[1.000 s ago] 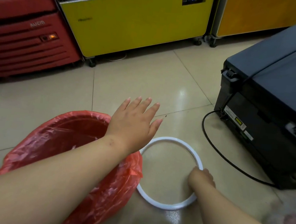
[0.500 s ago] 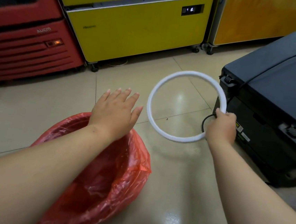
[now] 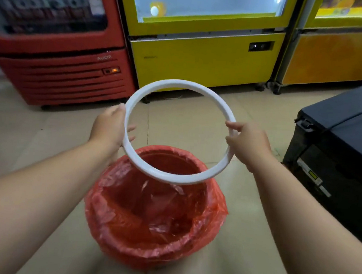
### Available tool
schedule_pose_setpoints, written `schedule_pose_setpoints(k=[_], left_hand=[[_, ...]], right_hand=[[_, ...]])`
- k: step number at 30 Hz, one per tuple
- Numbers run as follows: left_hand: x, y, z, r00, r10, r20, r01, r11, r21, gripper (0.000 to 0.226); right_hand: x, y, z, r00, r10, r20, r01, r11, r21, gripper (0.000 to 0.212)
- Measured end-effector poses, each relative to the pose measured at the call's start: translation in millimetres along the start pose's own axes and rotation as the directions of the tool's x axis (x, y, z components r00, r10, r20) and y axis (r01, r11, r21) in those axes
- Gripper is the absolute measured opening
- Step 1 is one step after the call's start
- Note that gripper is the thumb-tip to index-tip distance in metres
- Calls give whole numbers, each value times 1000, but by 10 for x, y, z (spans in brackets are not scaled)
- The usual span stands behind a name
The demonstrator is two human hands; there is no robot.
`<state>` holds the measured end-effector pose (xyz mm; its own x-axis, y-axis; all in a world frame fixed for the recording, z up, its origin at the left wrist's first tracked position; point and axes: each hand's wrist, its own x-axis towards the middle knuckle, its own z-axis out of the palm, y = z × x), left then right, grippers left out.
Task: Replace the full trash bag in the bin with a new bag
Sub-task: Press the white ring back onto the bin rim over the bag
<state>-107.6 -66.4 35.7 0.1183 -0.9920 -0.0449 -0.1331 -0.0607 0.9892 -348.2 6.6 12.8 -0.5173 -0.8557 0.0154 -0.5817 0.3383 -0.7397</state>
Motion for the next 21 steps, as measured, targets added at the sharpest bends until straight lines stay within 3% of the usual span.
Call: schedule_pose_setpoints(k=[3,6,9,12,21], left_hand=[[-63,-195,-293,998,-22,-57,24,999,29,33],[-119,-422,-591,997,27,-76,-9,975,221,26],[-254,-601,-773,996,76,-42,-55,925,376,25],[-400,-716,-863,999,50,11,-50,906,420,27],[-541,-882,-846,997,-39,61,4,876,482,29]], right_hand=[[-163,-105,151,995,-50,83,54,997,-56,47],[-306,-150,234,985,-60,160,83,986,-141,52],[-432,-145,270,973,-52,223,118,949,-294,25],[-557,-115,305,962,-22,273,134,908,-396,14],[-747,-50,362,938,91,333,89,870,-486,15]])
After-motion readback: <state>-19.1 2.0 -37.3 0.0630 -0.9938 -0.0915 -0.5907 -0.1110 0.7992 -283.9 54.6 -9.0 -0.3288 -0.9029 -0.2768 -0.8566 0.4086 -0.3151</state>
